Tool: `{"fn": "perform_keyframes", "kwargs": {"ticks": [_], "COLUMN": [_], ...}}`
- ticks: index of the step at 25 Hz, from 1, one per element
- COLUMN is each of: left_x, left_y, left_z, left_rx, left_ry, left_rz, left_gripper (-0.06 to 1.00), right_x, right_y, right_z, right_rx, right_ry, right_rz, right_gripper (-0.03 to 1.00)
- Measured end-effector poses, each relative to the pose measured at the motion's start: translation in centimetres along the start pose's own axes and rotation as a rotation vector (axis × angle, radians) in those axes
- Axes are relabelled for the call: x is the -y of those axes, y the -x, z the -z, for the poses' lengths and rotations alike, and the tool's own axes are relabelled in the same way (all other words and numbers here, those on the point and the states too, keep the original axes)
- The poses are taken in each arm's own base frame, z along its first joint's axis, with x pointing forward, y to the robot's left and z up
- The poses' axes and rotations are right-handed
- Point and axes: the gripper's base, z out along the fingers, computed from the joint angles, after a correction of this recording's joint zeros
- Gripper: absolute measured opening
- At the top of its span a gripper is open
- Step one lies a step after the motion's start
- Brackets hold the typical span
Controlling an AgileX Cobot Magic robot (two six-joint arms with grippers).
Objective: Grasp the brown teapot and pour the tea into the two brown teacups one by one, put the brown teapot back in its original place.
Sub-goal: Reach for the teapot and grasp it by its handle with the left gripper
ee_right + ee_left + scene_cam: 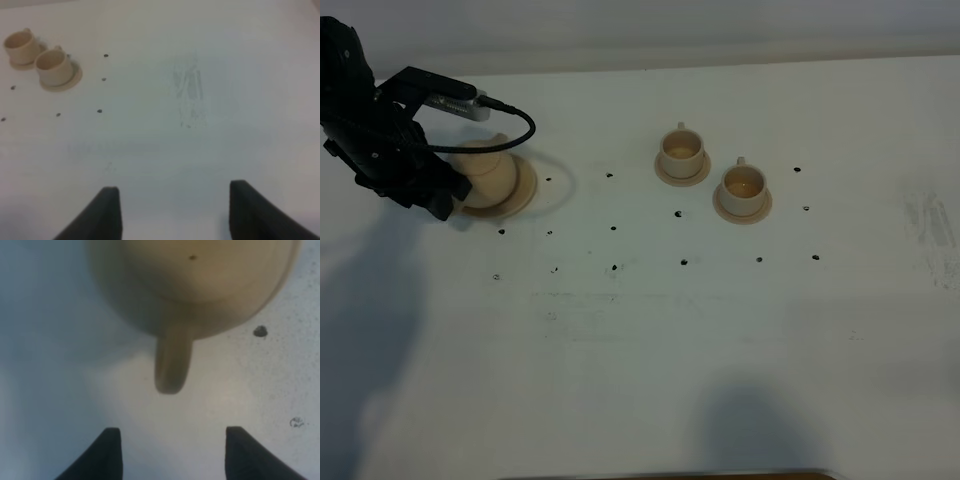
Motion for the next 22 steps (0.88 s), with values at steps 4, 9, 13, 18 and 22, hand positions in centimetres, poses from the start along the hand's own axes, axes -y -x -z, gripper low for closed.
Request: {"fn": "perform_keyframes", "kwargs": {"ticks": [4,9,13,18,22], "left_x": [-0.14,-0.13,-0.1,-0.25,-0.64], "left_y": [0.03,0.12,0.02,-0.08,-0.2], "left_z": [-0.04,-0.05,-0.05,-0.04,0.0], "left_rx": [0.001,0.0,-0.014,-0.024,-0.037], "left_ry": [0.018,0.05,0.053,0.069,0.112], "left_rz": [-0.028,-0.058,-0.069,-0.045,-0.005], "left_gripper": [0.44,0.44,0.44,0.44,0.44], "right_x": [0.0,0.0,0.0,0.0,0.0], "right_y": [0.0,0.0,0.0,0.0,0.0], "right_z": [0.0,0.0,0.0,0.0,0.0], "right_rx": [0.0,0.0,0.0,0.0,0.0], "right_ry": [0.0,0.0,0.0,0.0,0.0], "right_rz": [0.0,0.0,0.0,0.0,0.0], "right_gripper": [0.49,0.49,0.49,0.49,0.49]}}
